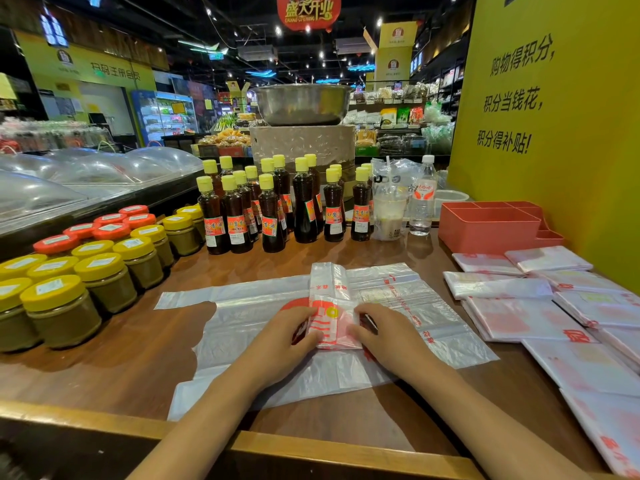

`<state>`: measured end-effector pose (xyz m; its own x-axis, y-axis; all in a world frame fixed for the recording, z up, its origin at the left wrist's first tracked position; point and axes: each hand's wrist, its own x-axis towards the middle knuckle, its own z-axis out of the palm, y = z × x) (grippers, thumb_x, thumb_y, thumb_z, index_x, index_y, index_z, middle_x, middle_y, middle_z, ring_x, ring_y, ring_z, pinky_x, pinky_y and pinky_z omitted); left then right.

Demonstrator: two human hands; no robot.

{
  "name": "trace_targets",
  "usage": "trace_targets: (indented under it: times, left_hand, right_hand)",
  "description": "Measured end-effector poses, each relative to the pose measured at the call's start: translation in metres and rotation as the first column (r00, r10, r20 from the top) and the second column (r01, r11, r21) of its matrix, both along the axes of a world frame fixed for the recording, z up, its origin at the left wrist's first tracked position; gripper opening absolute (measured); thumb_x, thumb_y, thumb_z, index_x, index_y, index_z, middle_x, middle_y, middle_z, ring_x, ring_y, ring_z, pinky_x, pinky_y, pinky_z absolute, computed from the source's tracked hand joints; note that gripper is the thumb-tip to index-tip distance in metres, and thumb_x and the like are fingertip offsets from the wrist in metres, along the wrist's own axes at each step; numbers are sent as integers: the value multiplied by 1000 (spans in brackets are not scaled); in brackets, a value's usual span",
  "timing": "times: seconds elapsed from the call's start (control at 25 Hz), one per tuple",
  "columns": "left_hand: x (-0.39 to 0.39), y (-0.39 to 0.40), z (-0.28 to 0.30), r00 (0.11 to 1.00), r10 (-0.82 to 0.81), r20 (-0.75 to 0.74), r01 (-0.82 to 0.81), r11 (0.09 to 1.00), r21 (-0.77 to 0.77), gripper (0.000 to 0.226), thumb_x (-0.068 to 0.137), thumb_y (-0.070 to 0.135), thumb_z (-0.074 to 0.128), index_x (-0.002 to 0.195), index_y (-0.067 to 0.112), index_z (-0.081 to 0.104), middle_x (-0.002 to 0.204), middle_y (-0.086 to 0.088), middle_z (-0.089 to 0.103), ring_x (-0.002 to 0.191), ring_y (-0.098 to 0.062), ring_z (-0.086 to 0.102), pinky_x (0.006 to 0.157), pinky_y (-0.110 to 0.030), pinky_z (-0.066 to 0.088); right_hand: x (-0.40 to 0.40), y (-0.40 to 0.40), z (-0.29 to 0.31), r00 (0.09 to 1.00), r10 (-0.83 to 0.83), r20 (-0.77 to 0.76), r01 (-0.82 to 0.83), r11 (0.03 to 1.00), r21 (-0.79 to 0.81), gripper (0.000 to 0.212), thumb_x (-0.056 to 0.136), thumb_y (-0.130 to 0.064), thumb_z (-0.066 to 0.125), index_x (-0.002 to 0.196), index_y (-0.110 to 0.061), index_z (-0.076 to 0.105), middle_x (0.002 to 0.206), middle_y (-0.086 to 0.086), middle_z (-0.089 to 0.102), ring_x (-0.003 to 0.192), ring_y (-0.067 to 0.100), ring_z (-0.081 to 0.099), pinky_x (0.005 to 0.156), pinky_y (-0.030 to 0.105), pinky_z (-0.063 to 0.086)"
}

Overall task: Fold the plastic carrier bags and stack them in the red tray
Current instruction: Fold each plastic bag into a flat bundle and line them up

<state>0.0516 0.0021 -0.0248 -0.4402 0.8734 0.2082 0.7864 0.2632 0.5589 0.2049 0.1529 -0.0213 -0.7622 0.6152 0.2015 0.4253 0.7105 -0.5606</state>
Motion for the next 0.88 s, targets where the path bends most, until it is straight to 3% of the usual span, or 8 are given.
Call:
trace_targets:
  times: [0.16, 0.24, 0.36, 0.56, 0.76, 0.88]
  left_hand:
    - [-2, 0, -2, 999, 6, -41, -7, 999, -40, 44, 103, 43, 45, 146, 32, 42, 147, 12, 47, 128, -5, 47, 99, -15, 32]
    - [-3, -1, -2, 1000, 5, -12, -5, 999, -39, 42, 104, 42, 44, 145, 33, 41, 147, 11, 48, 126, -5, 48, 97, -14, 34]
    - [-5, -2, -3, 1000, 0, 17, 1, 999, -38, 42, 104, 42, 45, 144, 34, 41, 150, 14, 43, 128, -5, 47, 96, -12, 33]
    - [-6, 0, -4, 1000, 5, 23, -3, 998, -65, 43, 103, 40, 47, 145, 34, 40, 151, 11, 43, 131, -8, 47, 103, -20, 38]
    - [-5, -1, -2, 1000, 0, -27, -1, 998, -57, 46, 102, 37, 50, 147, 32, 38, 155, 10, 38, 137, -9, 41, 112, -25, 34]
    - [-2, 0, 0, 990, -22, -141, 15, 999, -46, 59, 102, 40, 51, 155, 34, 25, 164, 14, 17, 148, -9, 22, 117, -24, 19]
  right_hand:
    - [1, 1, 0, 997, 76, -31, -78, 995, -67, 33, 103, -31, 54, 134, -25, 58, 130, -6, 63, 119, 16, 58, 103, 33, 45]
    - [1, 1, 0, 994, 112, -14, -112, 988, -104, 33, 103, -43, 48, 133, -34, 56, 130, -13, 61, 118, 13, 56, 105, 35, 44]
    - [-1, 1, -3, 983, 155, 97, -154, 988, -20, 36, 97, -61, 41, 125, -41, 53, 129, -18, 60, 116, 8, 54, 109, 43, 40]
    - [-3, 2, -7, 974, 121, 194, -150, 979, 140, 43, 105, -47, 34, 145, -32, 37, 148, -11, 46, 136, 12, 41, 119, 43, 23]
    - [-5, 2, -7, 992, 62, 110, -86, 969, 233, 35, 107, -36, 36, 138, -29, 49, 138, -9, 57, 125, 13, 52, 113, 40, 33]
    - [-6, 3, -5, 984, 144, 108, -166, 957, 236, 39, 109, -34, 34, 145, -26, 48, 147, -6, 51, 132, 14, 48, 116, 34, 31]
